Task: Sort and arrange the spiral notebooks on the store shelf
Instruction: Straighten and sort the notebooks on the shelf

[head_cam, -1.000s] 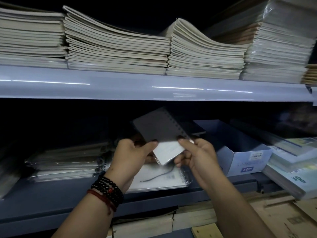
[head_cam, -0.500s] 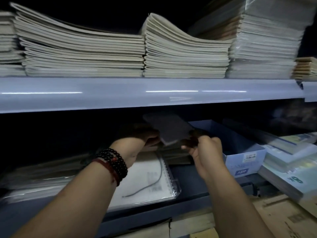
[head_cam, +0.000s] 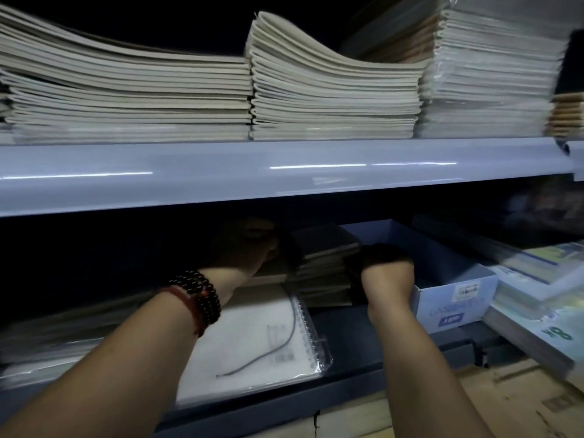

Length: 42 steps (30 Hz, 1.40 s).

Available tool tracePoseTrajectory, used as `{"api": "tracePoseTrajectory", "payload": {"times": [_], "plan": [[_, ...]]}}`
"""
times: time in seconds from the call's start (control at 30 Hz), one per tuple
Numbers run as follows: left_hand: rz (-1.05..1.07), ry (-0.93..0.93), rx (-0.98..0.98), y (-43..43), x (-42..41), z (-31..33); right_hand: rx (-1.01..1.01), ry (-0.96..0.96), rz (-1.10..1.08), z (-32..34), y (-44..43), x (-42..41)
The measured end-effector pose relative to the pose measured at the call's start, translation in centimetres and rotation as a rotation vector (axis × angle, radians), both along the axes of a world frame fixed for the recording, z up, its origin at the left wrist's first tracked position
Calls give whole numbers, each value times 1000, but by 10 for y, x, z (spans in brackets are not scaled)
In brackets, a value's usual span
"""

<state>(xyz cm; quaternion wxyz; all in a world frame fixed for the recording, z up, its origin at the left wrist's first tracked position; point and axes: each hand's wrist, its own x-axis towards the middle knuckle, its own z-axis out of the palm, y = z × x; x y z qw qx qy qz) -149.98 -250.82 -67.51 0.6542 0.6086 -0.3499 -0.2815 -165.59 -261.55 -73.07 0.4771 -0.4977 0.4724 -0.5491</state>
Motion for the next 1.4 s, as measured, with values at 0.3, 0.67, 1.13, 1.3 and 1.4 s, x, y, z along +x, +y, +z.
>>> {"api": "tracePoseTrajectory", "payload": {"times": [0.3,0.67,1.13,1.3,1.4], "plan": [[134,-737,-87,136,32,-32,20,184,341,-6,60,10],[44,-1243,126,143,58,-86,-9,445,604,-3,90,11],[311,-832,80,129,33,-77,333,123,807,18,78,-64],[268,-444,85,133,0,-63,340,-15,736,23,76,-85],[-154,176,174,140,-27,-51,297,-34,744,26,84,-88]]}}
